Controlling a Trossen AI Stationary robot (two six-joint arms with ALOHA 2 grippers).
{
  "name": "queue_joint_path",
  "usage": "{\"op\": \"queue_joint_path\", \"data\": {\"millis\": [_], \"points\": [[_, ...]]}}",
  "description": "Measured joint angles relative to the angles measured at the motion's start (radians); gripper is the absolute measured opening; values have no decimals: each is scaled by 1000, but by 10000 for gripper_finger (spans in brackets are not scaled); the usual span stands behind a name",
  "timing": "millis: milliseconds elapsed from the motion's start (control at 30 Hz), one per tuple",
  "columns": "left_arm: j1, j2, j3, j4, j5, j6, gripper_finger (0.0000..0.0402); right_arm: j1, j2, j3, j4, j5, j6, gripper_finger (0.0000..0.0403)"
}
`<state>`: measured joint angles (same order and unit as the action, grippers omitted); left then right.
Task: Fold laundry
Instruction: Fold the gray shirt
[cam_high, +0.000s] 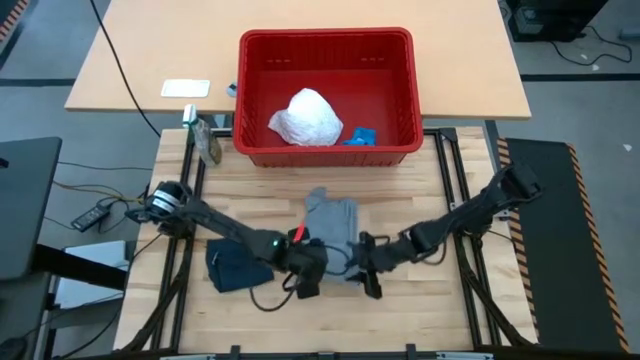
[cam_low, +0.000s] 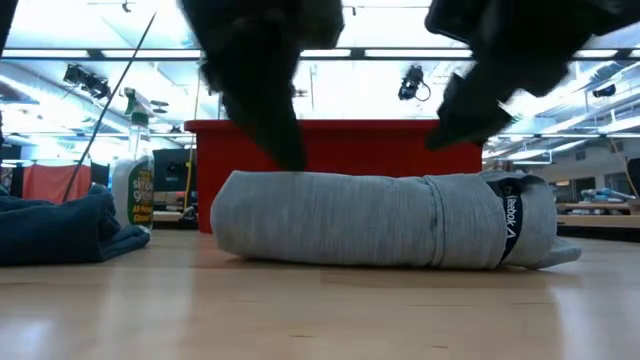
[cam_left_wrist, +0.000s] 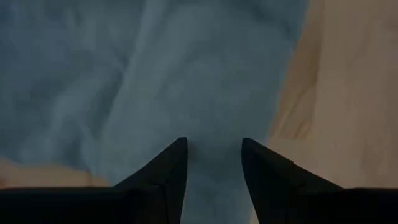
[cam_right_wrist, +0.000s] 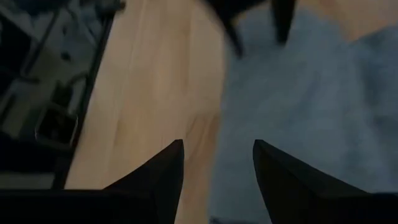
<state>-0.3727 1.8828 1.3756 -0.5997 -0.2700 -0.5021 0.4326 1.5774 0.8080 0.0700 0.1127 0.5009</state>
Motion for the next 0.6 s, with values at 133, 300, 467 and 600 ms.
{"op": "queue_joint_path", "data": {"millis": [133, 300, 467, 600], "points": [[-44, -1, -44, 44, -3, -23, 173, 73, 54, 0, 3, 87, 8, 197], [-95, 1, -44, 94, -25, 93, 196, 130, 134, 0, 5, 206, -23, 197], [-117, 41, -44, 87, -40, 183, 203, 137, 231, 4, 20, 212, -16, 196], [-119, 78, -44, 78, -48, 182, 204, 129, 255, 6, 31, 222, 51, 188]]}}
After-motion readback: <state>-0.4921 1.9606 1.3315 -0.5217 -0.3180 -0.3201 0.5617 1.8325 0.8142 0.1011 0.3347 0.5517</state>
